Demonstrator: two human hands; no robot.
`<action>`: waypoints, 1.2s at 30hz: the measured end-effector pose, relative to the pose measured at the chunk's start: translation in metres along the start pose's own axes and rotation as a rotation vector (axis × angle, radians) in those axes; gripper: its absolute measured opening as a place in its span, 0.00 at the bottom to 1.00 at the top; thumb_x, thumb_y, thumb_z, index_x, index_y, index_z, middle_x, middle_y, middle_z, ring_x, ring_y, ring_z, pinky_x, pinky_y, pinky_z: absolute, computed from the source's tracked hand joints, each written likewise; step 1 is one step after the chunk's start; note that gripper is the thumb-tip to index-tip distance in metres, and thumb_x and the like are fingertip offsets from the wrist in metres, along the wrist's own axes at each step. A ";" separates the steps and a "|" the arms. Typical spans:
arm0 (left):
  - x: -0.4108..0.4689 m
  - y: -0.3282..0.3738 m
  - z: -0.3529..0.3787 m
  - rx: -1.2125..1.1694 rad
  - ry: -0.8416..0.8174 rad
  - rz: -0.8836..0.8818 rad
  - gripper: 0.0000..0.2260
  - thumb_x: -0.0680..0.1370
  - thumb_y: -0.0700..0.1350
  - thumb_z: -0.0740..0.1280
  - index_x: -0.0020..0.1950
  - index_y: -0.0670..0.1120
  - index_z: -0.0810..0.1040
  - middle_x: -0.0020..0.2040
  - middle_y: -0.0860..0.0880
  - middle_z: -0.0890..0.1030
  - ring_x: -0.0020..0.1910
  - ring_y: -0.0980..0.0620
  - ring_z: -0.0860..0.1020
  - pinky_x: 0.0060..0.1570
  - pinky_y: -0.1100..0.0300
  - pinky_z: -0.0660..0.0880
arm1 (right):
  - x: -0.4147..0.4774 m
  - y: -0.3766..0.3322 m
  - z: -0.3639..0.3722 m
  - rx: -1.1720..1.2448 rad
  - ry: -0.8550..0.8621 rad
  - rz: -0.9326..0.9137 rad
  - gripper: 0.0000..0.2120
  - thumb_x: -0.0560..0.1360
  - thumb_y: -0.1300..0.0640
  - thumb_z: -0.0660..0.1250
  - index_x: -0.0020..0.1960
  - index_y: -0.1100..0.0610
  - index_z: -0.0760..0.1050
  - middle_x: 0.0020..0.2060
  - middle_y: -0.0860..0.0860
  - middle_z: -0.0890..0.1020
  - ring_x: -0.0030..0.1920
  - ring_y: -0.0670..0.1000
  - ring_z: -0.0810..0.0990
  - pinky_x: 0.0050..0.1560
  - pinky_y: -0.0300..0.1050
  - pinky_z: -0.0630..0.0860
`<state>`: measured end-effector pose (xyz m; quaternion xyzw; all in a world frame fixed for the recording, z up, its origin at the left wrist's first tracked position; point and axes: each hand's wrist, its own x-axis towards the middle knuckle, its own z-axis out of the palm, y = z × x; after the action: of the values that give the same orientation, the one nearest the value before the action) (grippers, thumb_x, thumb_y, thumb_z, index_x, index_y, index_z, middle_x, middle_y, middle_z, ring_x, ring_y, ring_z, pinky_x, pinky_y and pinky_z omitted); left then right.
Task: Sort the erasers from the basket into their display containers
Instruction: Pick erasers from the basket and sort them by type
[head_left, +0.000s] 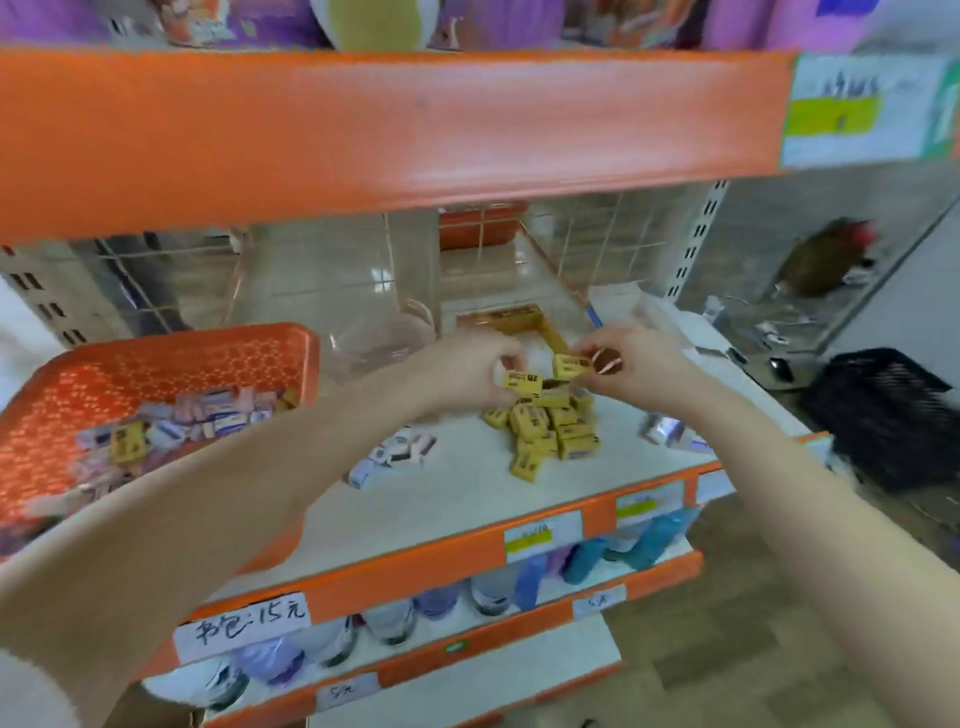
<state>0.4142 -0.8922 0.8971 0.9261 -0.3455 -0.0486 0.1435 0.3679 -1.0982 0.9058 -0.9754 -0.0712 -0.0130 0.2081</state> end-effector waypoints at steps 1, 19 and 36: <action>0.005 0.004 0.006 0.014 -0.019 0.006 0.14 0.74 0.48 0.71 0.58 0.49 0.77 0.51 0.53 0.77 0.47 0.56 0.72 0.44 0.62 0.67 | -0.003 0.007 0.007 0.021 -0.008 0.009 0.12 0.72 0.59 0.72 0.55 0.58 0.79 0.48 0.53 0.80 0.48 0.52 0.79 0.51 0.44 0.75; -0.009 0.029 0.075 -0.484 0.177 -0.325 0.17 0.77 0.43 0.67 0.66 0.51 0.76 0.50 0.49 0.80 0.44 0.54 0.78 0.39 0.75 0.68 | -0.011 0.031 0.078 0.222 0.144 -0.047 0.20 0.76 0.59 0.66 0.67 0.56 0.71 0.61 0.52 0.75 0.58 0.48 0.74 0.48 0.16 0.57; -0.030 0.016 0.121 -0.483 0.358 -0.309 0.30 0.70 0.58 0.64 0.73 0.55 0.66 0.60 0.56 0.70 0.54 0.50 0.76 0.55 0.48 0.75 | -0.029 0.039 0.092 0.261 0.223 -0.069 0.25 0.70 0.54 0.62 0.66 0.57 0.72 0.53 0.47 0.70 0.51 0.38 0.68 0.50 0.18 0.59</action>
<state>0.3589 -0.9122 0.7866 0.9006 -0.1490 0.0135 0.4081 0.3442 -1.0996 0.8046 -0.9296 -0.0821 -0.1186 0.3392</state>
